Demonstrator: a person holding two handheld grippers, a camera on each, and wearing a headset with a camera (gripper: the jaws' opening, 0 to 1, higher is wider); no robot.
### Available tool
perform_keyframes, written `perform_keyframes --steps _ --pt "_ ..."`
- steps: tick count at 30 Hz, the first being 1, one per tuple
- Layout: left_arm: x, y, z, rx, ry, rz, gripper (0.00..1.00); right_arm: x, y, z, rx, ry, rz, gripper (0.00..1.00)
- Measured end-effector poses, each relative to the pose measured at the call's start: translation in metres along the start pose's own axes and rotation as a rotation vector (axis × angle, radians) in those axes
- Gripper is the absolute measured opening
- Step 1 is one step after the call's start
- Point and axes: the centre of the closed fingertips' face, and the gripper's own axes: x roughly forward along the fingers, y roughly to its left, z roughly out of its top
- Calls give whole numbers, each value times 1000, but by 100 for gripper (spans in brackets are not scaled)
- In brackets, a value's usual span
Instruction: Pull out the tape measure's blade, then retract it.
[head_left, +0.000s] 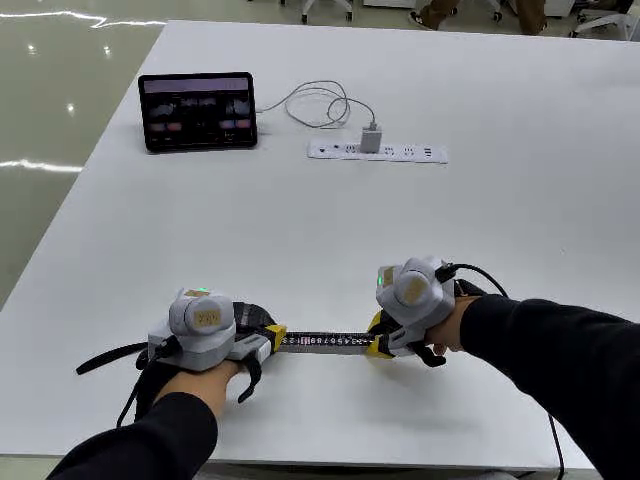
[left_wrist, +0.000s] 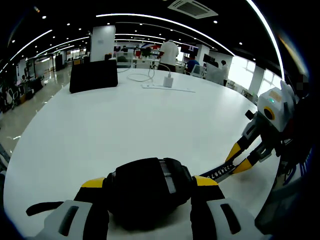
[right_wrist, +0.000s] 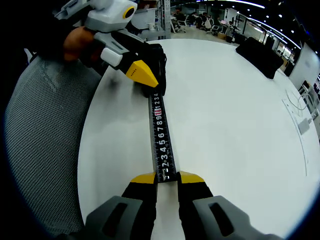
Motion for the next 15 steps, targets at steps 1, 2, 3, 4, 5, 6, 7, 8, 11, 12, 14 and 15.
perform_keyframes --steps 1,2,3,4,5,6,7,8,11,12,14,15 --pt "0 0 0 0 0 0 62 0 0 0 0 0 0 11" --pt "0 0 0 -1 1 0 62 0 0 0 -2 0 -1 11" --pt "0 0 0 -1 1 0 62 1 0 1 -4 0 -1 11" --pt "1 0 0 -1 2 -1 62 1 0 1 -4 0 -1 11" --pt "1 0 0 -1 2 -1 62 1 0 1 -3 -1 -1 11" --pt "1 0 0 -1 3 -1 62 1 0 2 0 -4 1 11" --pt "1 0 0 -1 2 -2 62 1 0 2 2 -6 1 11" --pt "1 0 0 1 1 -3 62 2 1 3 3 -9 2 11" --pt "0 0 0 1 6 -4 62 3 1 4 3 -13 1 11" --pt "0 0 0 2 5 -4 62 3 1 5 2 -13 2 11" --pt "0 -1 0 1 6 -4 62 4 1 7 -3 -16 2 11" --pt "0 -1 0 1 6 -4 62 5 1 7 -4 -16 3 11"
